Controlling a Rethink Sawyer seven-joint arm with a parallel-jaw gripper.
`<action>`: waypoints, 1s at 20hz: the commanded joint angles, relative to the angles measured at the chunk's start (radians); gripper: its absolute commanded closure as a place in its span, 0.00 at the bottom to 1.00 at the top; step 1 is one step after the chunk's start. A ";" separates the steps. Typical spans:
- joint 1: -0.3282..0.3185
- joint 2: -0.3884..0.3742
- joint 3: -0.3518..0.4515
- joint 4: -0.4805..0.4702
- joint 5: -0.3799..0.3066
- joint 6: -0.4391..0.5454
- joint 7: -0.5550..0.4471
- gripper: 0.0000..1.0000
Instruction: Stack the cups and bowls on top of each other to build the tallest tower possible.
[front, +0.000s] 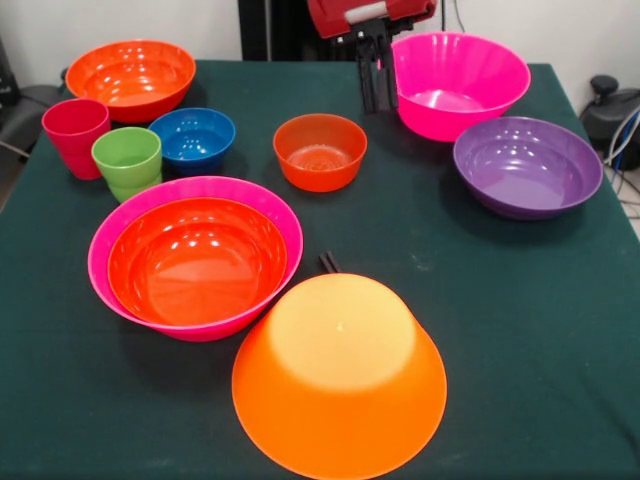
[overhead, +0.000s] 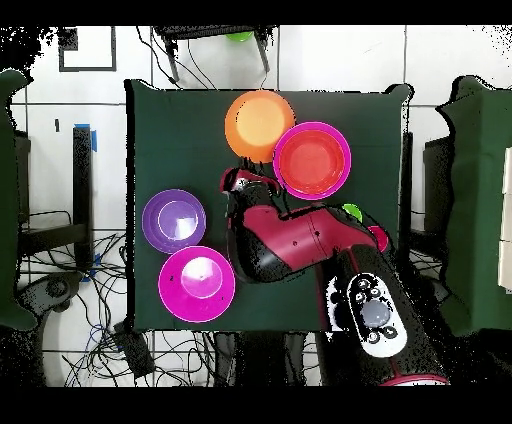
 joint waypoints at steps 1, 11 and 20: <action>0.030 0.037 -0.049 -0.046 -0.100 -0.024 -0.073 1.00; -0.069 0.055 0.072 -0.045 -0.181 0.016 -0.106 0.00; -0.114 0.034 0.099 -0.020 -0.246 0.040 -0.100 0.00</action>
